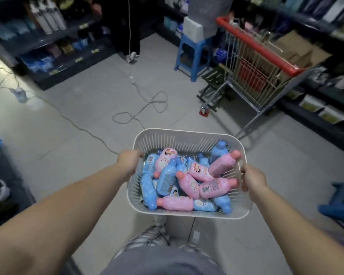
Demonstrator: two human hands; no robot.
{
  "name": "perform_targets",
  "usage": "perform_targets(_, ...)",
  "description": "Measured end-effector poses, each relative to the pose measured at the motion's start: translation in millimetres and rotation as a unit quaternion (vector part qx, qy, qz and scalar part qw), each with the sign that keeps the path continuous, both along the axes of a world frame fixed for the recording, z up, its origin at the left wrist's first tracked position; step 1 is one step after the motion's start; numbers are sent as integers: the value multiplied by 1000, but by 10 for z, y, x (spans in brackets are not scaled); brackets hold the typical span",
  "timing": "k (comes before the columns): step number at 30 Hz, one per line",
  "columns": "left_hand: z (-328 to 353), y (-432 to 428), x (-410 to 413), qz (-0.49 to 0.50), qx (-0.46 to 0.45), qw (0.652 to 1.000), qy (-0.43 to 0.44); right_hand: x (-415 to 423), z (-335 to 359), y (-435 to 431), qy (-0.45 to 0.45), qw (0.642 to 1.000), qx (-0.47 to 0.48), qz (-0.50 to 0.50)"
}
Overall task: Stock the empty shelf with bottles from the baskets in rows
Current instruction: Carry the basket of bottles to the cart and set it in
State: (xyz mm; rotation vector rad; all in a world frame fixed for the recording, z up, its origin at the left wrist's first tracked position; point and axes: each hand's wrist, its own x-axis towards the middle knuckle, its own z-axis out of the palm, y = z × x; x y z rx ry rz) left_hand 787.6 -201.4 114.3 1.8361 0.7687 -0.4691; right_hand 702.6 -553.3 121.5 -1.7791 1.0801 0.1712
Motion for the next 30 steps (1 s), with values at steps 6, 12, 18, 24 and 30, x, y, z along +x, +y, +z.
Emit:
perform_targets(6, 224, -460, 966, -142, 27, 989, -22, 232, 32, -215, -17, 994, -27, -109)
perform_targets(12, 268, -1197, 1321, -232, 6, 972, -27, -55, 19, -580, -14, 975, -37, -219)
perform_targets(18, 282, -1896, 1439, -292, -5, 956, -16, -336, 38, -912, -1, 949, -24, -315)
perform_targets(24, 189, -2732, 1305, -350, -18, 937, 3, -739, -51, -1365, 25, 920, -16, -391)
perform_targets(30, 57, -3745, 1274, -384, -5, 923, 5, -887, -165, -2173, 14, 903, 7, -430)
